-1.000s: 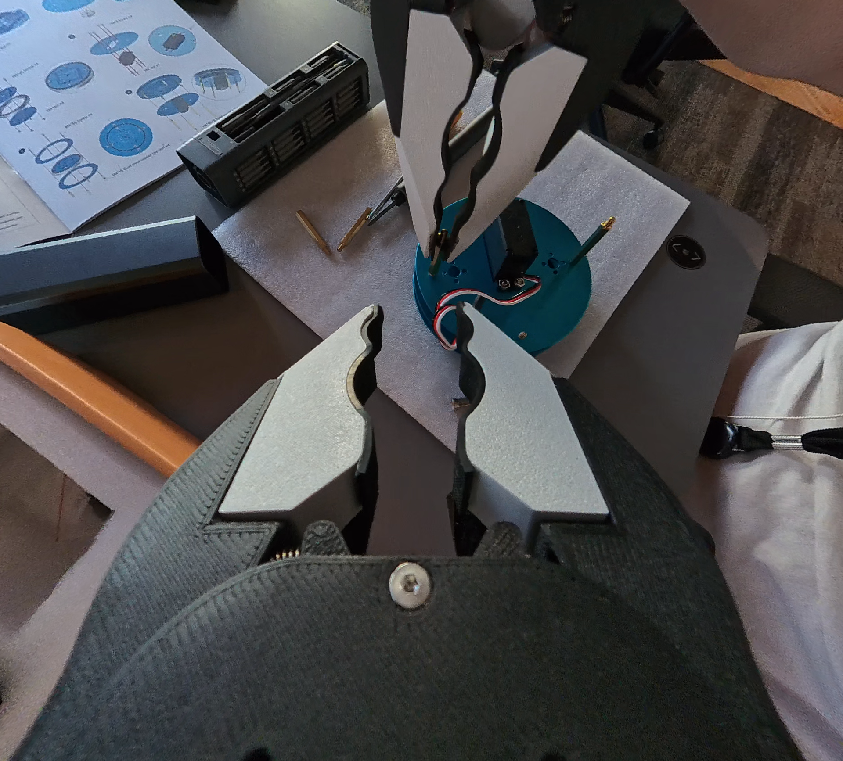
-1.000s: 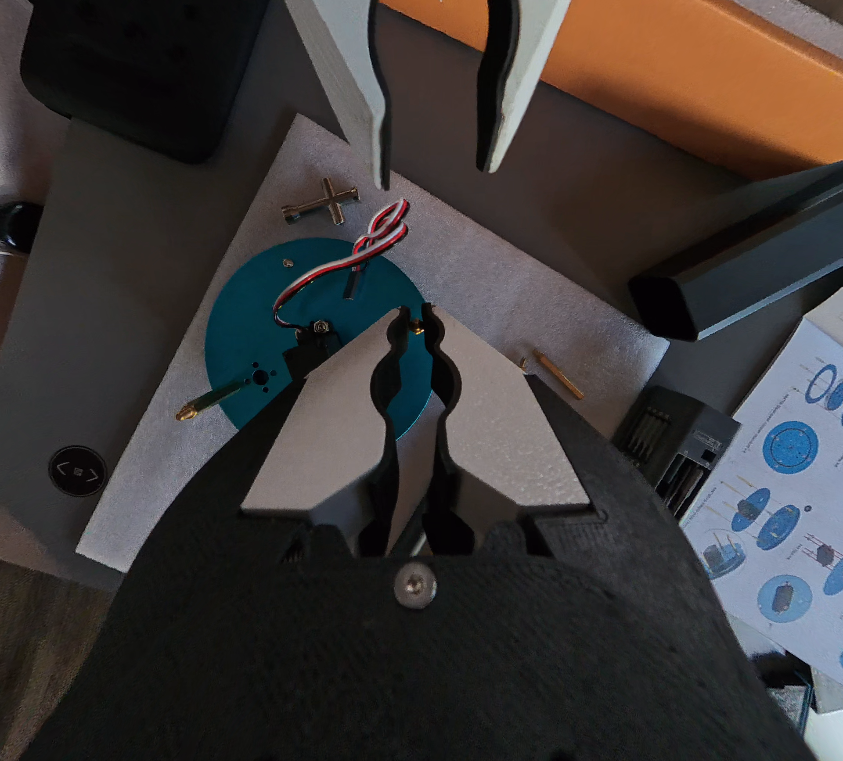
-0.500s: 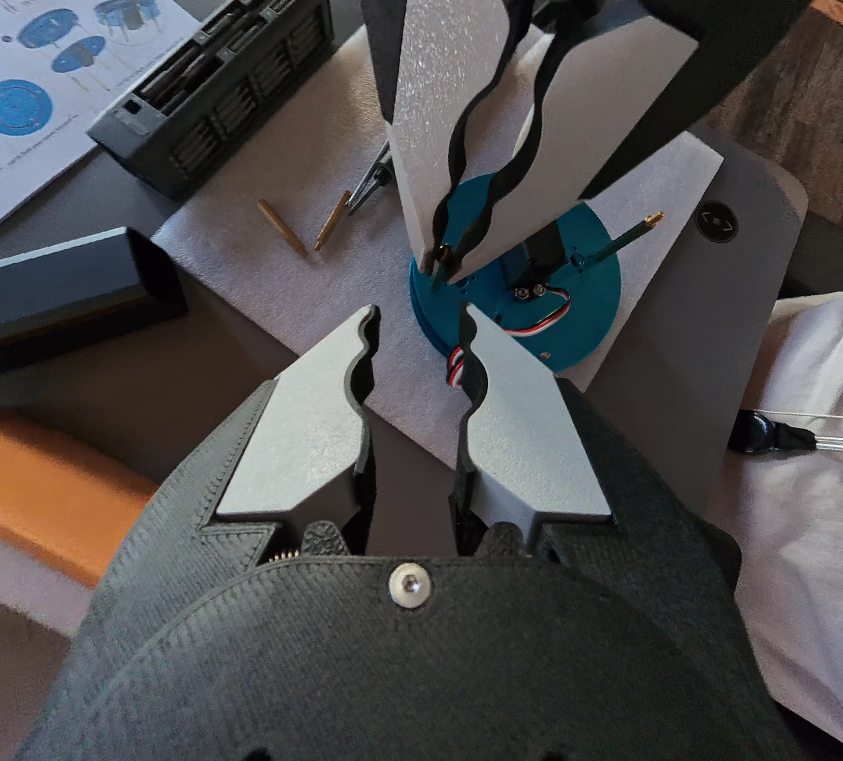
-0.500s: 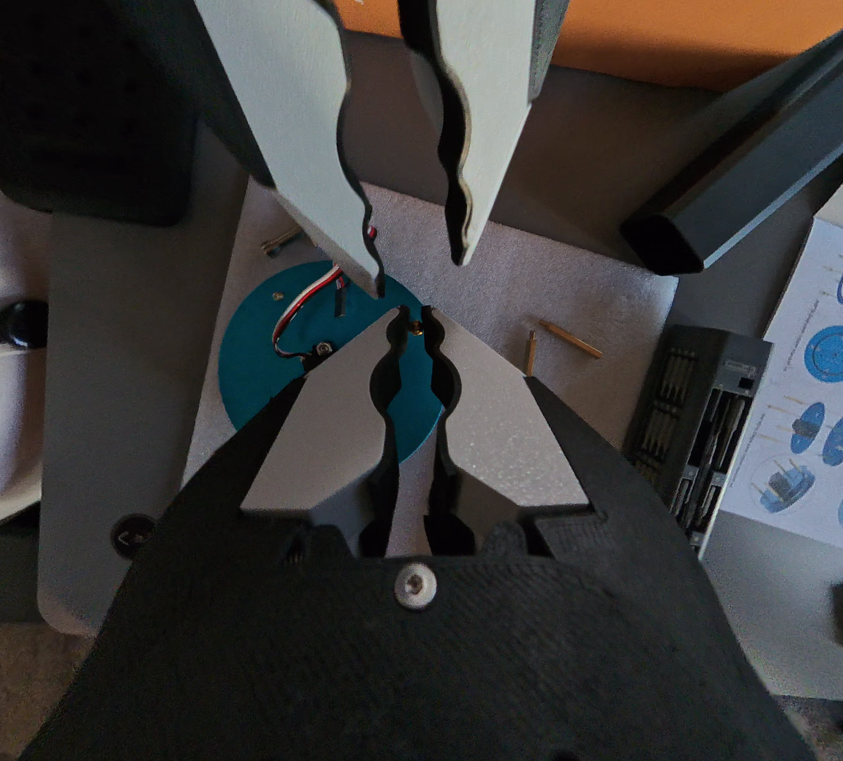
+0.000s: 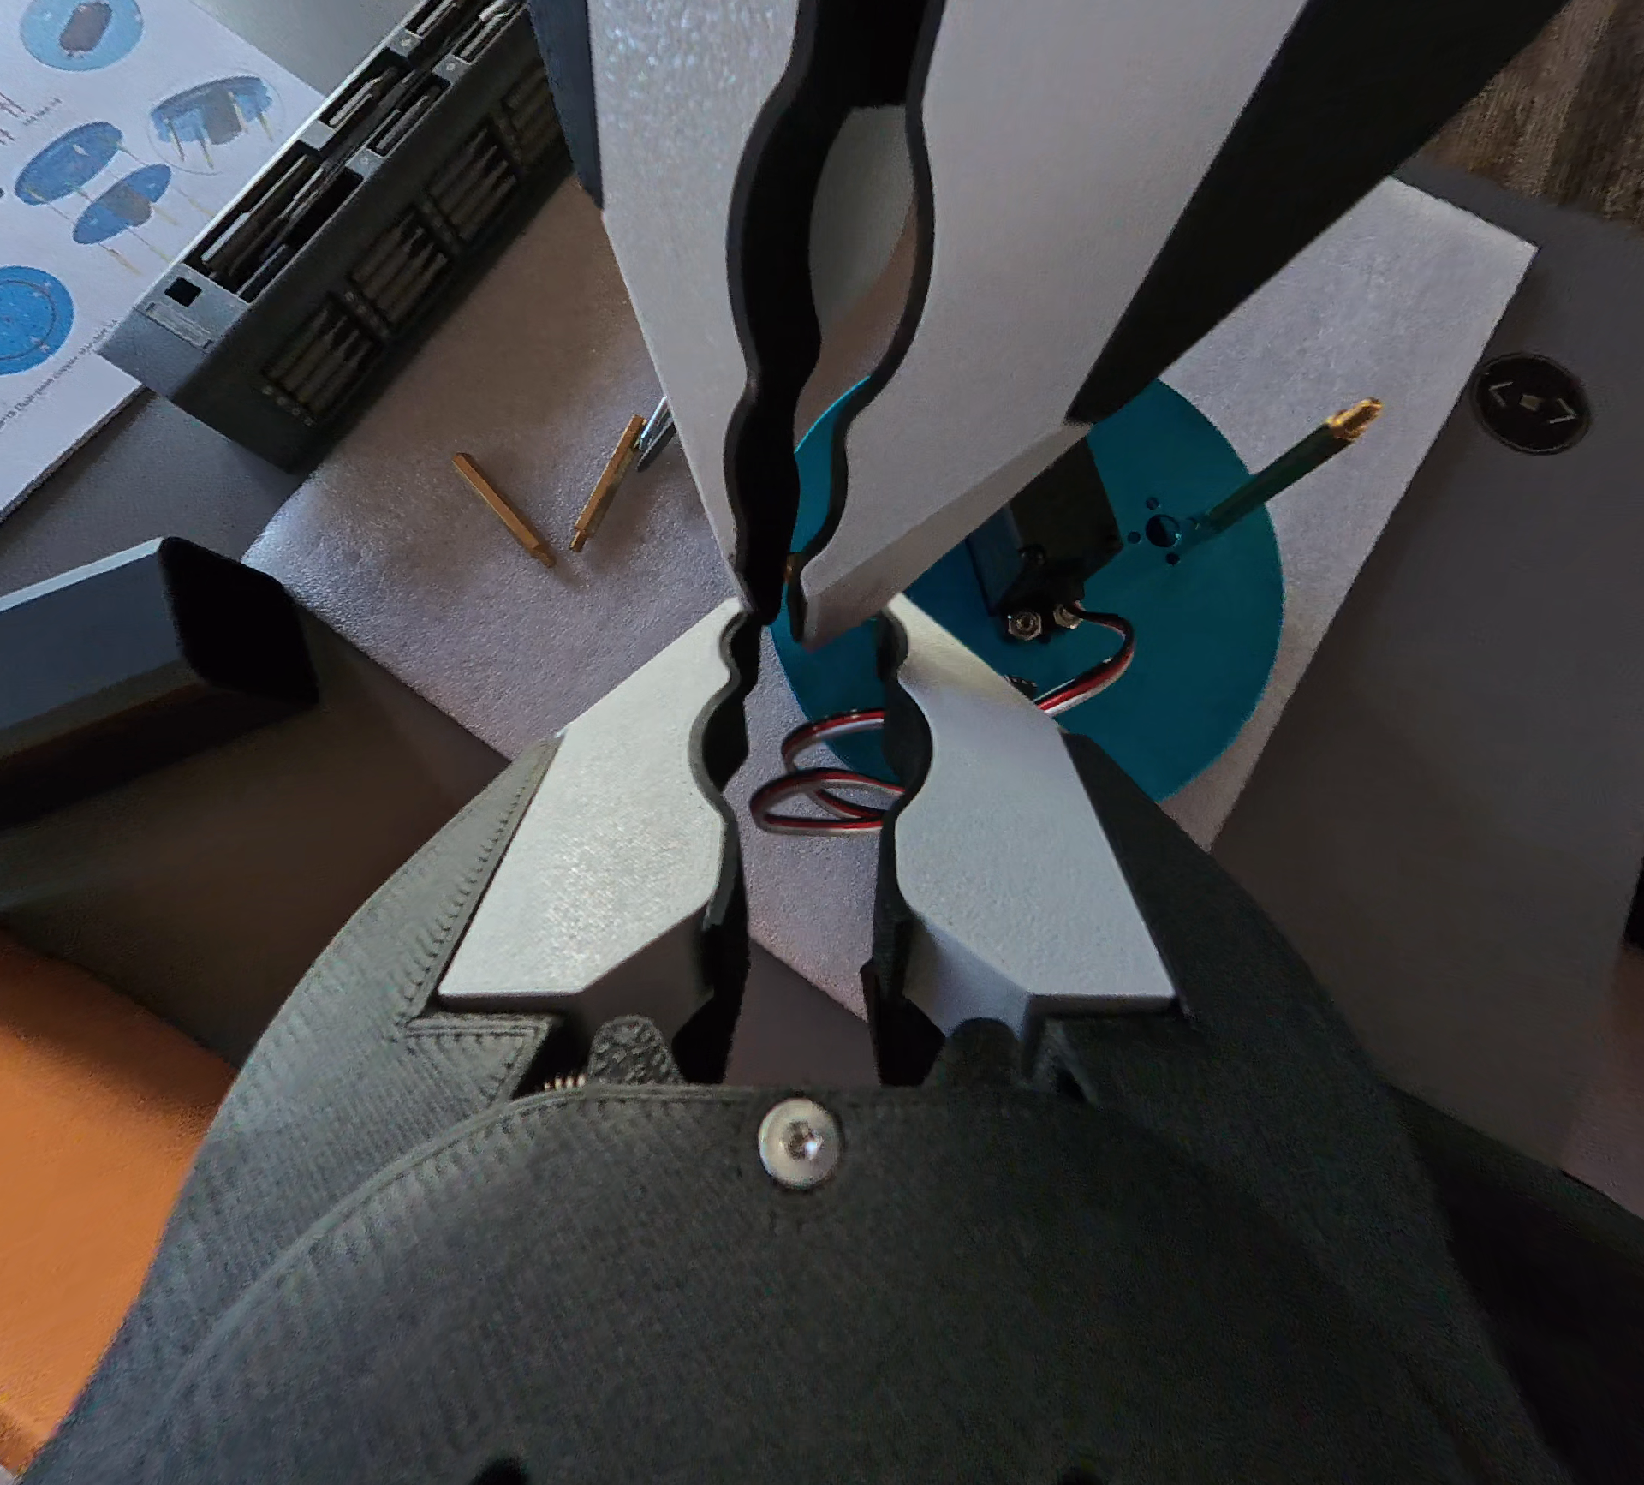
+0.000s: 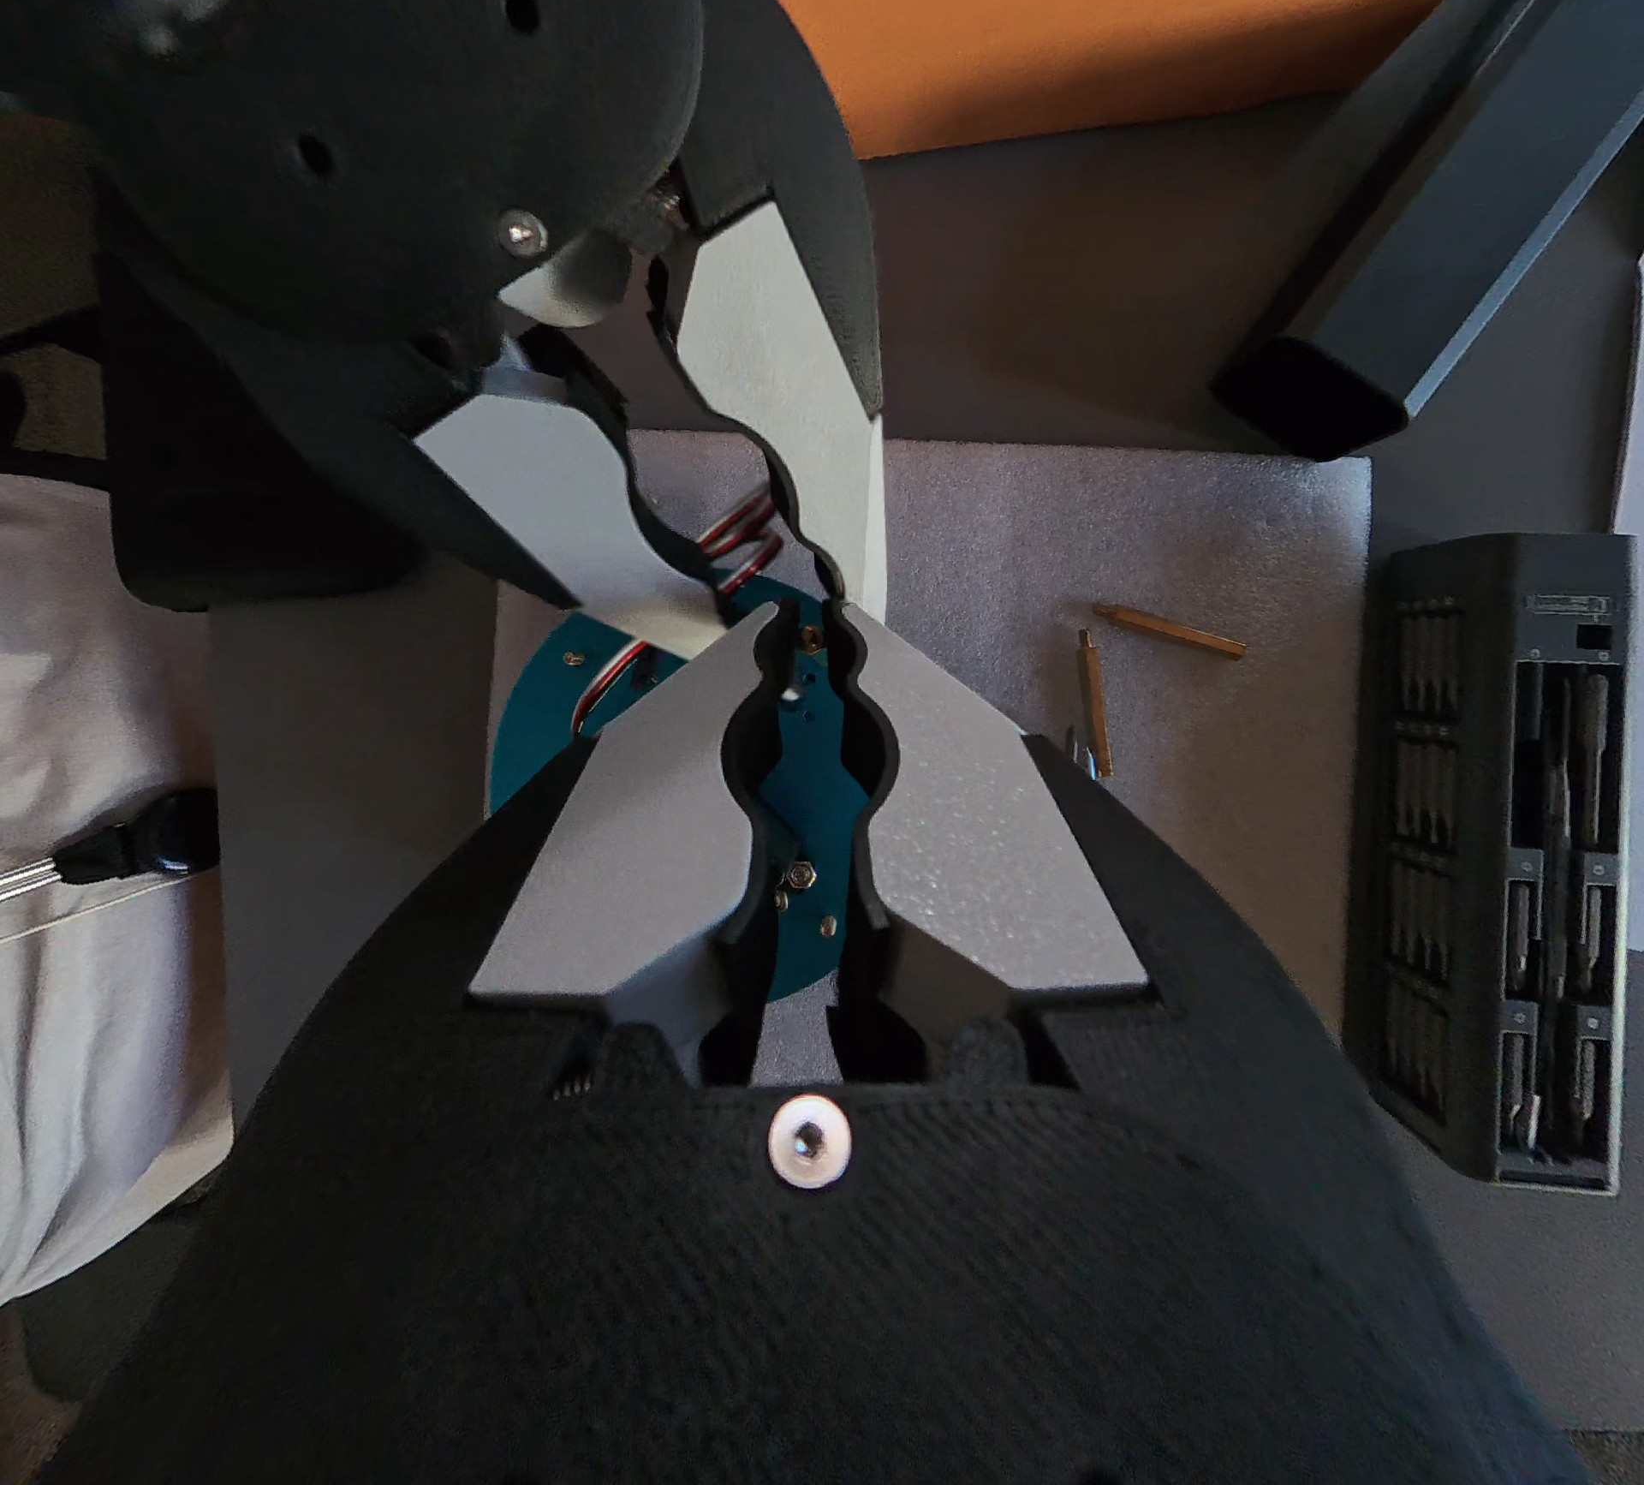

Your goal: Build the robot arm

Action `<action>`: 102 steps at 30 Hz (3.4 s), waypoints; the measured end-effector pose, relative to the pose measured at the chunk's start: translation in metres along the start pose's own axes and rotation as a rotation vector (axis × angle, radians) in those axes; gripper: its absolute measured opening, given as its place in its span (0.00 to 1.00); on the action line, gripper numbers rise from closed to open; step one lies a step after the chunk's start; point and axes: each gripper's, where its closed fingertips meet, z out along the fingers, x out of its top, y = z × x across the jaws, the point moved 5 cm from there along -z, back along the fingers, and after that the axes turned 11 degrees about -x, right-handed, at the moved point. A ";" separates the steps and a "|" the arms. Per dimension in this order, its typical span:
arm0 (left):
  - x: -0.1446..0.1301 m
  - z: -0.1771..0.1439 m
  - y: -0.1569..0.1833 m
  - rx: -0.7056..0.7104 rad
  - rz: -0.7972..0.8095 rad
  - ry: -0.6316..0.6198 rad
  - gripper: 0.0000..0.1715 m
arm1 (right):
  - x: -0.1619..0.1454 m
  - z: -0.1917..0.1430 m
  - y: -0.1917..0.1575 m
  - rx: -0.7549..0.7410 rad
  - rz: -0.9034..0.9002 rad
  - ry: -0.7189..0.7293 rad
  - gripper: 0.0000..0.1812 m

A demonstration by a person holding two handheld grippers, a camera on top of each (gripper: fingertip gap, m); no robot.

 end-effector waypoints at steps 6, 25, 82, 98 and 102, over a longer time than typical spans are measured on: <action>-0.002 0.003 -0.002 -0.015 -0.022 0.056 0.03 | 0.004 -0.021 0.007 0.028 -0.204 0.086 0.12; -0.002 0.002 0.000 -0.004 -0.011 0.047 0.03 | 0.002 -0.015 0.007 0.131 -0.427 0.055 0.05; 0.006 -0.015 -0.006 0.047 -0.044 -0.024 0.19 | -0.027 0.002 0.010 0.373 0.145 0.363 0.24; 0.002 -0.011 -0.015 0.105 -0.032 -0.084 0.24 | -0.029 0.004 0.002 0.445 0.157 0.297 0.27; -0.004 -0.022 -0.018 0.113 -0.068 -0.056 0.19 | -0.035 -0.006 0.008 0.437 0.178 0.317 0.22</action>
